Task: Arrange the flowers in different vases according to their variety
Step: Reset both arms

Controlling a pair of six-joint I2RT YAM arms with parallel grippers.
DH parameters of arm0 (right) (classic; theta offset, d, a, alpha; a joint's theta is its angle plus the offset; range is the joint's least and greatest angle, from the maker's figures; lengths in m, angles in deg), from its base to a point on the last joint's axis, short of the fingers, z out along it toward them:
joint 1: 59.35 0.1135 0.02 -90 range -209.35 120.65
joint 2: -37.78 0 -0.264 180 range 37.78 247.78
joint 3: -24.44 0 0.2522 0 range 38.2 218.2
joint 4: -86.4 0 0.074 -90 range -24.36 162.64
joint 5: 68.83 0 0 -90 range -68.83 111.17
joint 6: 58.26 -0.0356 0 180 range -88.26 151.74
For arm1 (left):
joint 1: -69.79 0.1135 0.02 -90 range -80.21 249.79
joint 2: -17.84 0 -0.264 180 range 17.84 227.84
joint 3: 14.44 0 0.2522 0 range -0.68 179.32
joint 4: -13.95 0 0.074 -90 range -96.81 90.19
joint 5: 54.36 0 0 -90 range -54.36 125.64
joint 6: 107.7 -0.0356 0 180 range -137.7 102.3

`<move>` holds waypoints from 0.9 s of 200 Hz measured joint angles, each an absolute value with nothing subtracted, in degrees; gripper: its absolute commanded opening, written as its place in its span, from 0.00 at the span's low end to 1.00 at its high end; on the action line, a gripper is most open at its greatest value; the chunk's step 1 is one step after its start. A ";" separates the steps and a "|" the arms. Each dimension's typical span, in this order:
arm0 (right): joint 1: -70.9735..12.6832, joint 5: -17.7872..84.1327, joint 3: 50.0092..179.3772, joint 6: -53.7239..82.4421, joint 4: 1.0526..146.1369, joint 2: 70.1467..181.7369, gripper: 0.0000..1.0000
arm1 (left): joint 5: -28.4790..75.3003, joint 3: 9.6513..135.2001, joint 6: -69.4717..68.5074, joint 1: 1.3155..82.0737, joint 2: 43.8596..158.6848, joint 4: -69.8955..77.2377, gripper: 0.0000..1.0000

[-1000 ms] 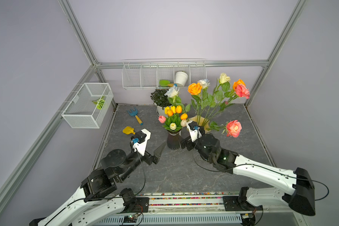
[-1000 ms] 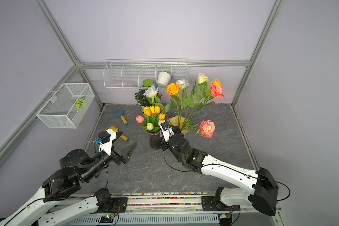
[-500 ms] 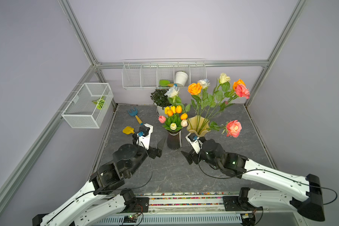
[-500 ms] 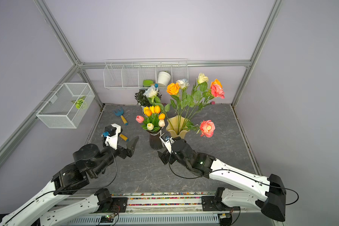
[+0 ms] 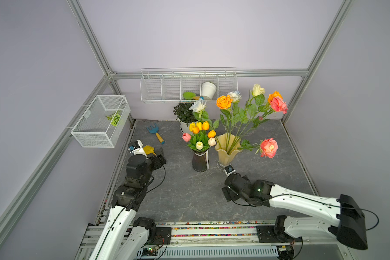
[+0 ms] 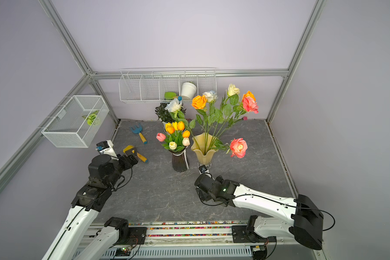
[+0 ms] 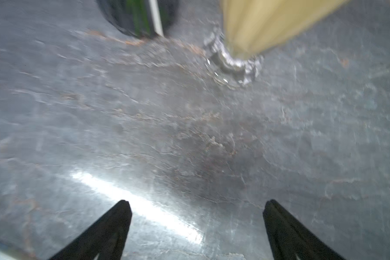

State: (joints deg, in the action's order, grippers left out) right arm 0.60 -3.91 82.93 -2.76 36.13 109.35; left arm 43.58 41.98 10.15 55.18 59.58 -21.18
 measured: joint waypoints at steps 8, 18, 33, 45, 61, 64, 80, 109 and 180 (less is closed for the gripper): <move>-0.85 -4.28 82.71 -6.30 34.69 111.69 0.95 | 42.78 41.14 11.20 55.18 60.37 -20.45 0.92; -3.38 -4.32 82.26 -9.77 33.42 114.31 0.94 | 41.95 40.12 12.62 55.42 61.50 -19.49 0.92; -8.39 -3.64 81.12 -13.73 32.59 117.65 0.94 | 41.29 39.02 14.22 56.01 62.84 -18.20 0.92; -12.52 -2.95 79.37 -15.59 32.96 118.77 0.94 | 41.09 38.24 15.27 56.65 63.47 -17.20 0.92; -17.87 -1.55 77.03 -17.84 34.84 117.50 0.93 | 40.79 37.36 16.45 57.65 63.60 -16.37 0.92; -18.66 -1.33 76.66 -18.19 35.21 117.11 0.93 | 40.74 37.25 16.60 57.87 63.60 -16.32 0.92; -22.92 -0.72 74.06 -20.20 36.79 114.59 0.93 | 40.46 36.64 17.72 59.38 63.60 -15.78 0.92; -28.30 0.25 70.23 -24.37 38.60 109.37 0.92 | 39.76 34.78 19.44 62.39 63.73 -14.62 0.92; -46.51 4.03 66.76 -23.08 54.71 103.64 0.94 | 39.48 26.76 20.82 66.09 64.47 -4.65 0.91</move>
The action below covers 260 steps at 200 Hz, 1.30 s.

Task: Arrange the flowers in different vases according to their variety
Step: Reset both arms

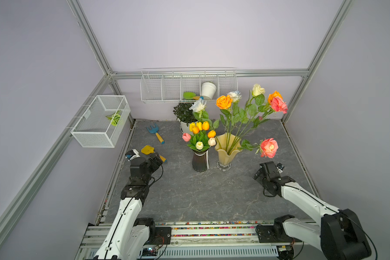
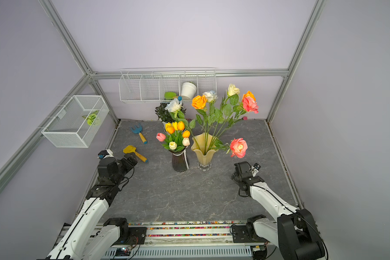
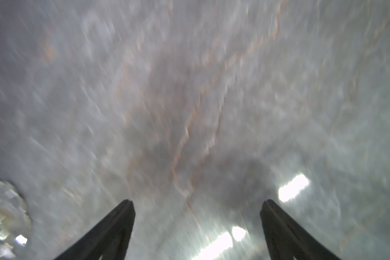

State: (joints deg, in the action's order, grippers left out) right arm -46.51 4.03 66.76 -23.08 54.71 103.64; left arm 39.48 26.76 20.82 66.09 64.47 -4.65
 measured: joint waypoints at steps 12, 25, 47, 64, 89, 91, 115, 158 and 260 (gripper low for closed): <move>-47.42 2.96 67.46 -19.43 58.34 104.69 0.94 | 40.28 23.05 21.06 66.09 62.68 -0.67 0.91; -47.51 0.75 68.62 -14.91 62.71 106.33 0.94 | 41.46 18.30 21.30 66.11 59.69 4.09 0.91; -48.71 -2.14 69.27 -9.14 71.65 108.34 0.93 | 44.42 13.10 20.41 66.11 56.04 9.31 0.91; -49.48 -5.07 69.86 -3.85 77.92 110.20 0.93 | 46.64 12.88 18.09 66.11 56.13 11.89 0.91; -49.52 -10.70 72.55 7.93 87.06 114.97 0.95 | 49.40 12.84 14.90 66.11 57.87 17.01 0.90; -49.52 -11.01 72.88 9.15 87.58 115.53 0.95 | 49.46 12.84 14.57 66.11 58.16 17.60 0.90; -49.57 -11.14 74.76 19.91 92.94 119.45 0.96 | 50.82 11.75 10.48 66.11 62.38 24.64 0.90; -50.55 -6.73 70.78 27.38 104.08 119.25 0.96 | 53.25 11.05 0.32 66.20 75.75 37.97 0.91; -52.78 -2.68 63.68 26.64 107.43 111.18 0.96 | 46.86 16.84 -11.02 70.37 105.26 53.92 0.89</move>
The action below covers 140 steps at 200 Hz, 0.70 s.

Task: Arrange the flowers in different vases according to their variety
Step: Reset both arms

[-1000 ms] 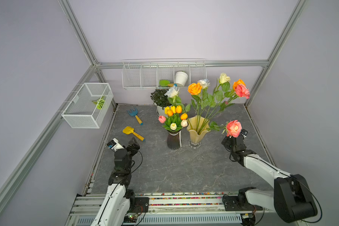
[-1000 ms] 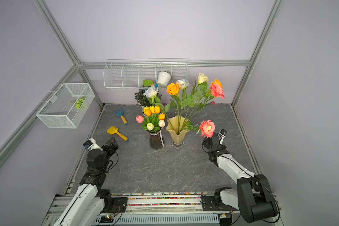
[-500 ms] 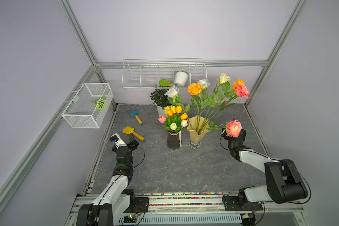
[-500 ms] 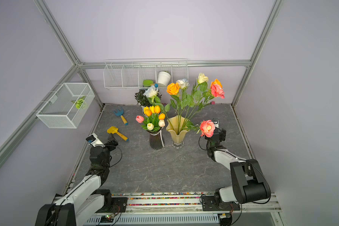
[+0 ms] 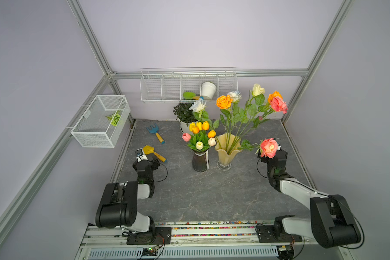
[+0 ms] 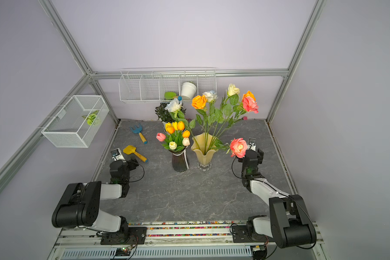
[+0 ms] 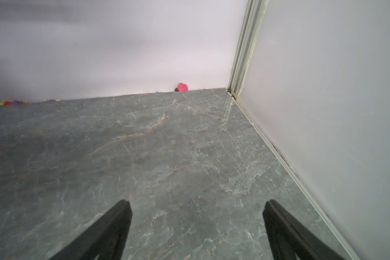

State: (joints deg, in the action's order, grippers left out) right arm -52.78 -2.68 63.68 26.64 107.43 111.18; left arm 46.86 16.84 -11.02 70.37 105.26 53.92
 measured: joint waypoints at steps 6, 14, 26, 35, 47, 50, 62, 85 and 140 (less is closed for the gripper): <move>-52.98 -2.62 62.52 26.66 107.87 110.70 0.96 | 45.86 16.86 -11.42 70.33 105.37 53.53 0.89; -53.24 -2.55 61.45 26.64 108.04 110.35 0.96 | 44.66 17.17 -12.07 70.33 105.19 52.98 0.90; -53.65 -2.55 60.68 26.62 108.30 110.53 0.96 | 42.75 18.24 -13.04 70.31 105.15 52.44 0.92; -53.83 -2.62 59.98 26.57 110.25 111.29 0.96 | 41.66 19.18 -13.52 70.26 105.15 51.98 0.94; -53.94 -2.53 58.26 26.55 115.80 114.59 0.97 | 40.79 19.88 -14.06 70.15 105.08 51.94 1.00; -53.98 -2.51 57.91 26.60 116.94 115.62 0.98 | 40.68 20.01 -14.04 70.15 105.04 51.83 1.00; -54.44 -1.07 57.75 26.71 119.28 121.13 0.97 | 40.07 20.12 -14.24 70.15 105.02 51.76 1.00; -55.49 4.40 59.35 27.54 117.79 126.88 0.97 | 39.59 20.12 -14.50 70.15 105.00 51.30 1.00; -56.47 9.64 61.19 28.26 117.66 126.09 0.98 | 39.15 20.12 -14.85 70.15 105.00 51.28 1.00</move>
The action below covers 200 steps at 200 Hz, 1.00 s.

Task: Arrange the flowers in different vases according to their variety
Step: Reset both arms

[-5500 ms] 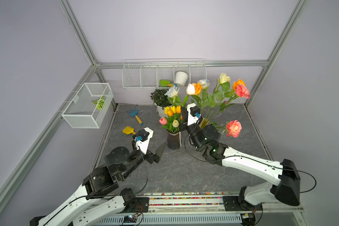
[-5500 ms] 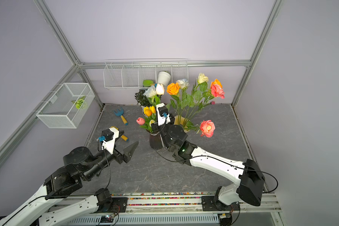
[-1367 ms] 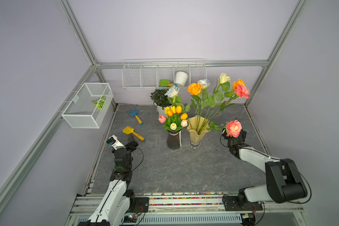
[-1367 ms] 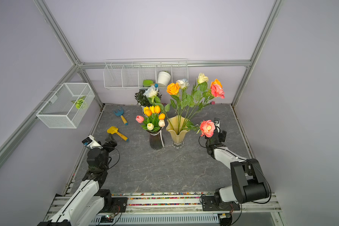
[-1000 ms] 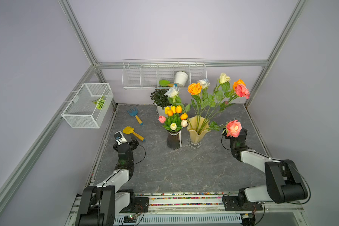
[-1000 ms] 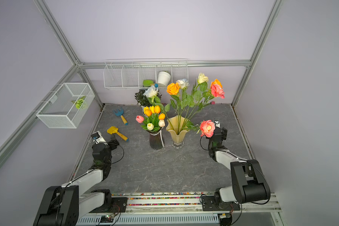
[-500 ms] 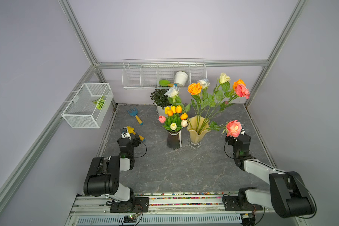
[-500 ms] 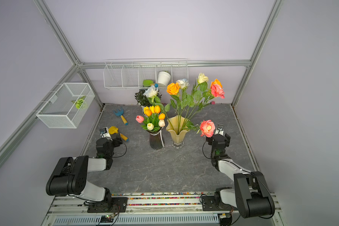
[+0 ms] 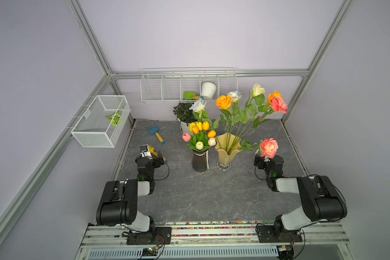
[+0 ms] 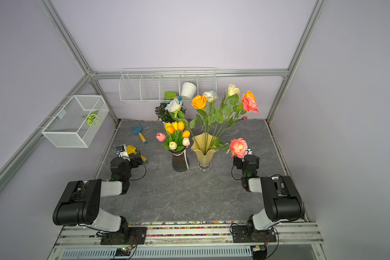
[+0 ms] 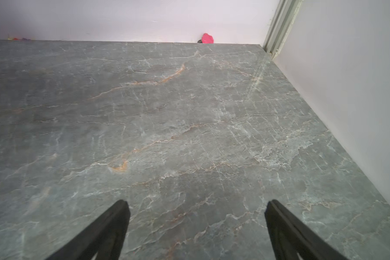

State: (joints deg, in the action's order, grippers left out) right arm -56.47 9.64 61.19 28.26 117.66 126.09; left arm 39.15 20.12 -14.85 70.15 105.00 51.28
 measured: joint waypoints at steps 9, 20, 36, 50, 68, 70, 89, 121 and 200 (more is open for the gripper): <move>-56.49 10.02 61.19 28.41 117.57 126.05 0.99 | 39.15 20.12 -14.83 70.15 105.00 51.26 1.00; -56.47 10.41 61.19 28.48 117.55 125.96 0.99 | 39.13 20.12 -14.85 70.15 104.98 51.26 1.00; -56.49 10.76 61.19 28.63 117.51 125.83 0.98 | 39.15 20.12 -14.85 70.15 104.98 51.28 1.00; -56.49 10.82 61.19 28.80 117.51 125.76 0.98 | 39.13 20.12 -14.85 70.15 104.98 51.28 1.00; -56.49 10.96 61.19 28.83 117.46 125.76 0.98 | 39.10 20.12 -14.85 70.15 105.00 51.28 1.00; -56.49 10.98 61.19 28.83 117.46 125.76 0.99 | 39.10 20.12 -14.85 70.15 104.98 51.28 1.00; -56.49 11.00 61.19 28.83 117.46 125.76 0.99 | 39.06 20.12 -14.85 70.15 104.98 51.28 1.00; -56.47 10.98 61.19 28.83 117.46 125.76 0.99 | 38.95 20.12 -14.85 70.15 104.98 51.26 1.00; -56.47 10.98 61.19 28.83 117.46 125.76 0.99 | 38.93 20.12 -14.89 70.15 104.98 51.26 1.00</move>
